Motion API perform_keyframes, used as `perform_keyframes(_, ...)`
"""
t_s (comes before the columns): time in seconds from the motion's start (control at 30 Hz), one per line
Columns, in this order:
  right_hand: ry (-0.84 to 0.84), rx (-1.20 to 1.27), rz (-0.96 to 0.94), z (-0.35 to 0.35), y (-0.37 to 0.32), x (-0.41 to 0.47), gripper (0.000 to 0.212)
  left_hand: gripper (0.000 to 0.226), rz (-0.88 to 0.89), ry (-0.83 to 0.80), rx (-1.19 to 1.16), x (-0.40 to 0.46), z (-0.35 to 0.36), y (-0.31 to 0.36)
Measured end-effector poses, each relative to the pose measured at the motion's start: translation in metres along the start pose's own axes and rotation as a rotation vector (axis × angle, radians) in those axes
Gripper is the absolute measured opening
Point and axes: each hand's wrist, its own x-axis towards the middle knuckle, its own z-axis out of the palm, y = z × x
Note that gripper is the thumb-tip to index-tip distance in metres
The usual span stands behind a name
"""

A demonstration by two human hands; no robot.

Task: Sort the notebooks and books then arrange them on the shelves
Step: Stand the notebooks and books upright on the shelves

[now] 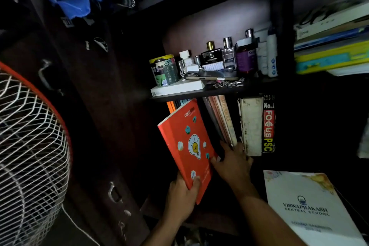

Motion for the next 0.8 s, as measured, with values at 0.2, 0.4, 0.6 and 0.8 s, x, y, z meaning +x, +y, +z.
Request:
perform_keyframes(0.2,0.007,-0.008,-0.033,0.001,0.006,0.003,0.073,0.075,0.011,0.019,-0.026,0.024,0.026,0.012)
perform_keyframes(0.4,0.011,-0.042,-0.065,0.000,0.007,0.003,0.067,0.080,0.028,0.108,0.031,0.069,0.058,0.032)
perform_keyframes(0.6,-0.027,0.234,-0.125,-0.005,0.009,0.003,0.030,0.080,0.117,0.149,0.022,0.086,0.067,0.040)
perform_keyframes(0.8,0.074,0.363,-0.069,-0.005,0.010,0.004,0.038,0.053,0.315,0.403,-0.097,0.070,0.061,0.030)
